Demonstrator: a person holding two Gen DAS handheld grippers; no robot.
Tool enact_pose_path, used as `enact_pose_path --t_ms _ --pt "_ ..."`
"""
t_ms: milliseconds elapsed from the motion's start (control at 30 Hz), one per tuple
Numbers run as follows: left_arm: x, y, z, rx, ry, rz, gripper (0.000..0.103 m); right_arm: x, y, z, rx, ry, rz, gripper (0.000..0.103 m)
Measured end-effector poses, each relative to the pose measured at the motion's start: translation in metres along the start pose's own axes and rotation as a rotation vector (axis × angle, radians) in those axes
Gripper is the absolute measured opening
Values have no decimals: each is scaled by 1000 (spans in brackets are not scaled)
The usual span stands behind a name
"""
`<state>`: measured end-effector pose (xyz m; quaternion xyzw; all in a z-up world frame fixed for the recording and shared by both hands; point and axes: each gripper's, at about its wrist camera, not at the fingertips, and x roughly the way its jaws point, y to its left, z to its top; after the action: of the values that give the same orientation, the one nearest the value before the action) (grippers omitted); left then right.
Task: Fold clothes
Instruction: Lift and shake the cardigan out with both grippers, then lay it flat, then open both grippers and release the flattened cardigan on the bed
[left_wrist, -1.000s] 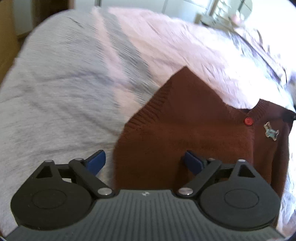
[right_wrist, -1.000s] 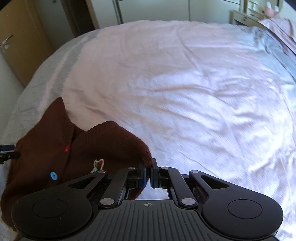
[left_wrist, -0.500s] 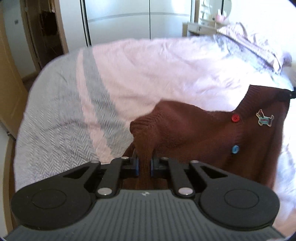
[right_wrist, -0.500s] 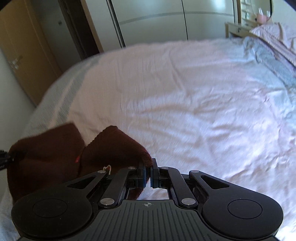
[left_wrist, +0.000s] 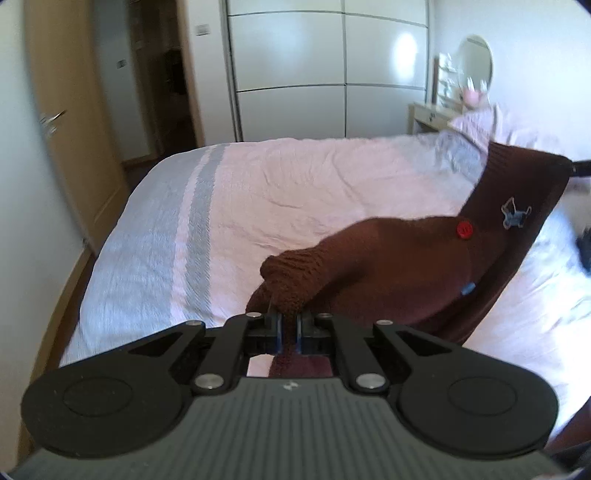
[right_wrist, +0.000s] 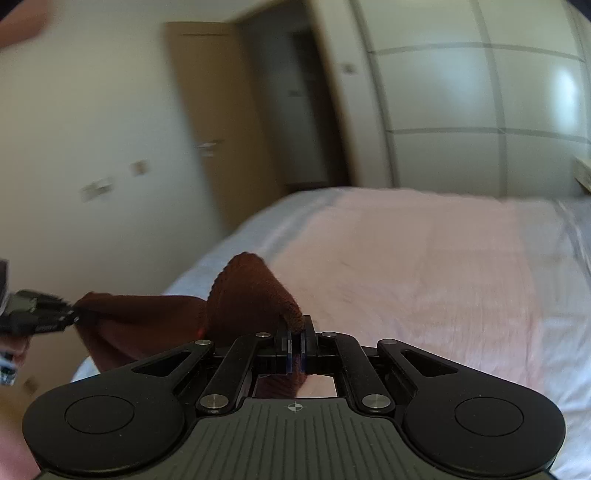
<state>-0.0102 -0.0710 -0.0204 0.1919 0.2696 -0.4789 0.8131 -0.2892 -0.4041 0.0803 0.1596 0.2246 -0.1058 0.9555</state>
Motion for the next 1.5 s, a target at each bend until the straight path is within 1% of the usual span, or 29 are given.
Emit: enact_pose_path --t_ms 67,133,167,233,300,367,400,433,467,500,533,567,600,633,667,733,800,833,933,1000,1067,1133,1267,1400,1500 --pt "-32 -21 5 -31 11 -3 5 -51 -2 14 -24 -21 31 2" --pt "-53 -38 13 -45 20 -17 5 -88 -8 29 -22 -49 33 2" --pt "-54 -45 18 -45 25 -30 5 -103 -12 35 -20 -62 30 2" --pt "-43 -58 26 -38 32 -59 5 -118 -23 42 -19 -75 15 2" --pt "-19 -68 27 -38 36 -93 5 -116 -36 39 -32 -77 -24 2" --pt "16 -80 18 -41 49 -124 6 -94 -59 27 -9 -55 -65 3" --pt "36 -85 8 -38 65 -134 11 -78 -73 16 -4 -28 -94 3" --pt "57 -90 -2 -34 82 -145 21 -62 -87 5 -4 1 -127 3" --pt "77 -95 -12 -30 98 -156 27 -47 -99 -11 -5 39 -167 3" --pt "98 -99 -25 -24 109 -163 31 -30 -110 -27 14 83 -208 7" --pt "119 -100 -40 -23 123 -170 31 -15 -120 -45 39 118 -248 26" --pt "139 -99 -55 -36 147 -181 31 -5 -127 -66 70 132 -287 39" --pt "157 -96 -70 -54 172 -198 31 0 -132 -84 87 138 -325 64" --pt "174 -94 -84 -66 196 -213 31 5 -136 -102 106 144 -364 70" --pt "186 -94 -96 -64 216 -225 32 8 -136 -121 132 153 -401 70" --pt "208 -94 -121 -52 243 -252 33 10 -134 -162 213 200 -428 70" --pt "222 -97 -144 -45 254 -284 34 12 -129 -196 244 238 -443 70" --pt "228 -98 -154 -37 255 -300 36 10 -126 -211 236 250 -449 70" --pt "238 -104 -178 -6 236 -331 39 9 -122 -253 215 273 -459 70" --pt "239 -106 -191 12 213 -343 42 9 -125 -277 222 260 -457 70" --pt "236 -107 -204 28 178 -344 42 8 -130 -297 238 237 -455 70" --pt "234 -111 -214 41 144 -347 43 11 -142 -308 260 202 -459 70" --pt "225 -115 -227 72 77 -348 43 14 -143 -324 291 129 -471 70" --pt "207 -113 -235 108 0 -338 46 11 -134 -332 231 77 -476 70" --pt "186 -113 -246 113 -46 -309 50 -7 -120 -334 189 26 -475 70"
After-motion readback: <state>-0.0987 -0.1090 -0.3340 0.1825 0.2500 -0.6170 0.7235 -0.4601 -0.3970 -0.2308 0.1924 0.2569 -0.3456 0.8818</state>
